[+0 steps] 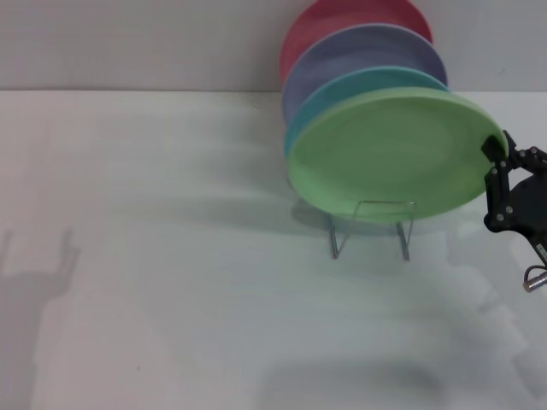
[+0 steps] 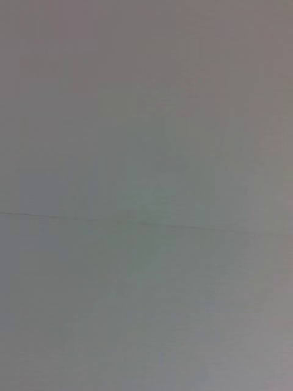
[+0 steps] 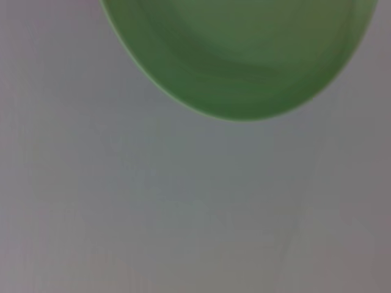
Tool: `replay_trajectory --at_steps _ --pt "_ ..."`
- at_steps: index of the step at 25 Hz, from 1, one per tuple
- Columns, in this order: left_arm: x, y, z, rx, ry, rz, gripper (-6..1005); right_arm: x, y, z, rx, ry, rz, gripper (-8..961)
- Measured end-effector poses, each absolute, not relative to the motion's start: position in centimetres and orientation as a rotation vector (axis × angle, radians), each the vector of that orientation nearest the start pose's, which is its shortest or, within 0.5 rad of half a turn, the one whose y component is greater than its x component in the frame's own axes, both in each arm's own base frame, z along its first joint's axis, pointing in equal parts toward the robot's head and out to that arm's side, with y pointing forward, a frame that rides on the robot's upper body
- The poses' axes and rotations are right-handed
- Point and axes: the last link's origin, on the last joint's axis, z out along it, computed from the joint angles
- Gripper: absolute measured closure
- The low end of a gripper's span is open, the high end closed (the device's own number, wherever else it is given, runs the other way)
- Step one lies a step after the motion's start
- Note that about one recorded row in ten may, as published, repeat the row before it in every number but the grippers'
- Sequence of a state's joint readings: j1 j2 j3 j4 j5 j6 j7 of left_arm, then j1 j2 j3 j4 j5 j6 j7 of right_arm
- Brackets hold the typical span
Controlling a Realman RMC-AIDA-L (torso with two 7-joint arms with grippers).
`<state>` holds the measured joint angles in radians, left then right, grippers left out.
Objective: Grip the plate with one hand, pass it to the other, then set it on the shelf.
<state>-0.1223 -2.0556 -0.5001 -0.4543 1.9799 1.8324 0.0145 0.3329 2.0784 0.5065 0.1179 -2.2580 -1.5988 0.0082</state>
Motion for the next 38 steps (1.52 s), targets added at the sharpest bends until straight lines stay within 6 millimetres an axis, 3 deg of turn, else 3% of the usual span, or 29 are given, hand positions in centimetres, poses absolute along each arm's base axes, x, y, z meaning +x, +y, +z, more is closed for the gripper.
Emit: replay_trajectory --at_steps 8,22,27,32,38 --pt "-29.6 21.0 1.9 -1.210 -0.266 -1.091 181 31.4 26.4 -2.4 -1.767 0.156 0.758 919" --pt "-29.6 20.9 2.2 -1.208 -0.259 -1.109 181 31.7 26.3 -3.0 -1.791 0.193 0.736 901" --pt "-29.8 20.8 2.6 -1.210 -0.254 -1.119 181 31.2 24.1 -2.5 -1.735 0.175 0.832 705" --pt "-30.0 20.6 2.8 -1.214 -0.238 -1.117 181 31.2 19.4 -0.8 -1.564 0.192 0.961 561" --pt "-30.3 21.4 2.6 -1.272 -0.201 -1.075 181 33.4 19.0 1.9 -1.389 0.333 1.007 482"
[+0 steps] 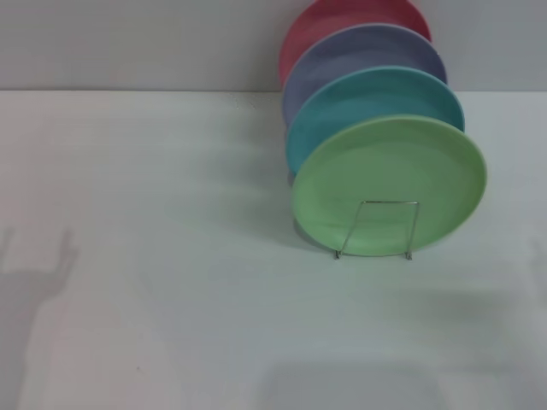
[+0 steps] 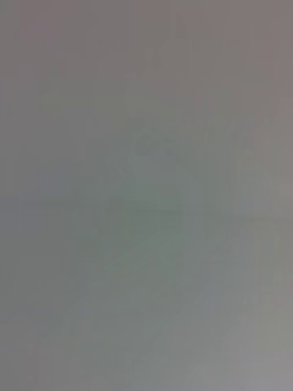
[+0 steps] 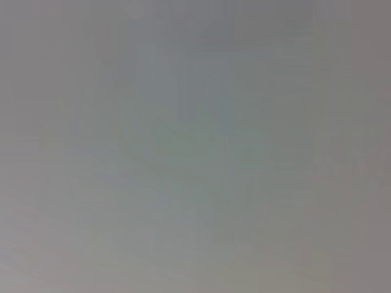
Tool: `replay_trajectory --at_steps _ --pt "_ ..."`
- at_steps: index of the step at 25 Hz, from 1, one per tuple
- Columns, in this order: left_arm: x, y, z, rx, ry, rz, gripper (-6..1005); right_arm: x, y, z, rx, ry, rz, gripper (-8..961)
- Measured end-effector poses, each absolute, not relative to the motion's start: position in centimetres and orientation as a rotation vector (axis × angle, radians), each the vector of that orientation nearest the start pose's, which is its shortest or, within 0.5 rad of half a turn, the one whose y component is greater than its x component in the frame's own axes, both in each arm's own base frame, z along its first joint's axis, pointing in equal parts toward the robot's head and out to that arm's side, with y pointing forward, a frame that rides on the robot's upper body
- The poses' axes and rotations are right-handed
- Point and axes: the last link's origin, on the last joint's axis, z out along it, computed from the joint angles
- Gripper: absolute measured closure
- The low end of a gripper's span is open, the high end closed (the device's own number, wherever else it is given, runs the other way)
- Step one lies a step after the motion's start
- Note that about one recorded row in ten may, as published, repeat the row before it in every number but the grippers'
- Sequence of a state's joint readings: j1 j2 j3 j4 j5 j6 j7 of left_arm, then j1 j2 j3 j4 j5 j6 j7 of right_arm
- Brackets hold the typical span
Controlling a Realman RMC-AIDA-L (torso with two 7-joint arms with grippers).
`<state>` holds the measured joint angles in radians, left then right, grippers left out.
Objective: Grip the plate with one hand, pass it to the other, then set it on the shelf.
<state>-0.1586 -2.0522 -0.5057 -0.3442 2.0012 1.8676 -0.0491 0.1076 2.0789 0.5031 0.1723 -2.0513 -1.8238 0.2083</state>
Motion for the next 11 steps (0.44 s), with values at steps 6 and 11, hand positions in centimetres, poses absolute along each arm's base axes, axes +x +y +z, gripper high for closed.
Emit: replay_trajectory --at_steps 6,11 --pt "-30.8 23.1 1.8 -1.335 -0.237 -1.012 181 35.7 22.0 4.3 -1.276 0.468 1.030 373" --pt "-31.0 25.0 1.3 -1.358 -0.290 -0.963 181 36.7 25.5 4.8 -1.268 0.545 0.950 337"
